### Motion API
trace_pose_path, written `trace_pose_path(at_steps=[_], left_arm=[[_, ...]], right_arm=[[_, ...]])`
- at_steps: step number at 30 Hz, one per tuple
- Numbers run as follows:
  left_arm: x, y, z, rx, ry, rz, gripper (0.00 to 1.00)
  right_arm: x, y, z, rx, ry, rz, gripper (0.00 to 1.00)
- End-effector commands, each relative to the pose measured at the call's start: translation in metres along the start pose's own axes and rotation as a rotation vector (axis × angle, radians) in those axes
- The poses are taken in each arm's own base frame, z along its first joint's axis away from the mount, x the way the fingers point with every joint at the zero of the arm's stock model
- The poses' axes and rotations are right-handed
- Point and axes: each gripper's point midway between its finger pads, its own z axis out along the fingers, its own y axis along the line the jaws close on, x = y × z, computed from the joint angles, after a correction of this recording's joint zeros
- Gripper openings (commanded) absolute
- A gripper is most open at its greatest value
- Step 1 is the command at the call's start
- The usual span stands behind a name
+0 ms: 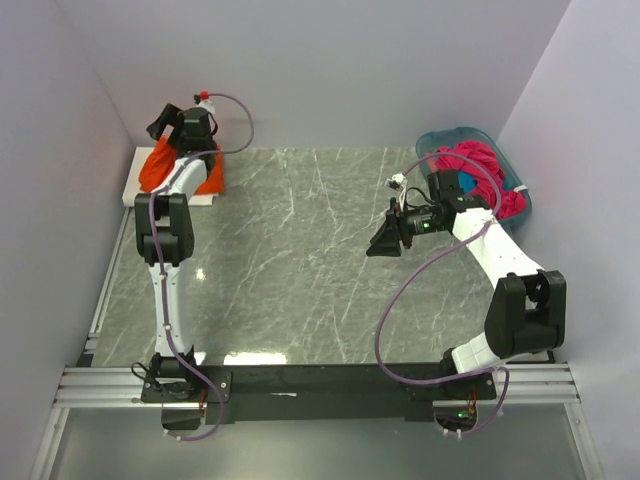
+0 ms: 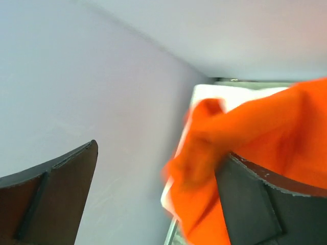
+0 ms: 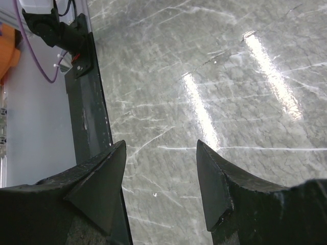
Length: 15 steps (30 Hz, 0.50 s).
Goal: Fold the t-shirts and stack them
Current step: Neatly place the folded tshirt to the corner
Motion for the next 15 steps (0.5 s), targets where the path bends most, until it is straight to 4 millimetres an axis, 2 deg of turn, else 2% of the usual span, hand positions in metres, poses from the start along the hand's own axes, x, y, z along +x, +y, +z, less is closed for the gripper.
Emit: trace_pose_path(at_steps=[1,5,6,8,9,10,11,12,14,15], left_arm=[[-0.01,0.06,-0.001,-0.252,-0.027,-0.183,0.99],[-0.023,0.1,-0.015,-0.361,-0.042,-0.348,0.99],[-0.03,0.118,-0.024,-0.384,-0.054,-0.404,1.0],[-0.039,0.132,-0.032,-0.362,-0.057,-0.44,1.0],[-0.049,0.151,-0.042,-0.363,-0.08,-0.515,0.99],[-0.056,0.161,-0.047,-0.357,-0.096,-0.548,0.99],[-0.056,0.162,-0.051,-0.333,-0.087,-0.571,0.99],[-0.064,0.181,-0.062,-0.329,-0.11,-0.609,0.99],[-0.069,0.19,-0.072,-0.297,-0.13,-0.633,0.99],[-0.073,0.199,-0.083,-0.263,-0.141,-0.664,1.0]], right_arm=[[-0.015,0.002,-0.006,0.005,-0.02,-0.039,0.64],[-0.017,0.003,-0.008,0.015,-0.025,-0.05,0.64],[-0.017,0.003,-0.009,0.019,-0.027,-0.052,0.64],[-0.019,0.003,-0.011,0.038,-0.032,-0.067,0.64],[-0.019,0.003,-0.011,0.043,-0.034,-0.068,0.64],[-0.02,0.003,-0.012,0.048,-0.035,-0.074,0.64],[-0.02,0.002,-0.013,0.053,-0.036,-0.075,0.64],[-0.02,0.002,-0.013,0.055,-0.036,-0.079,0.64],[-0.02,0.003,-0.014,0.057,-0.035,-0.082,0.64],[-0.02,0.003,-0.015,0.057,-0.035,-0.083,0.64]])
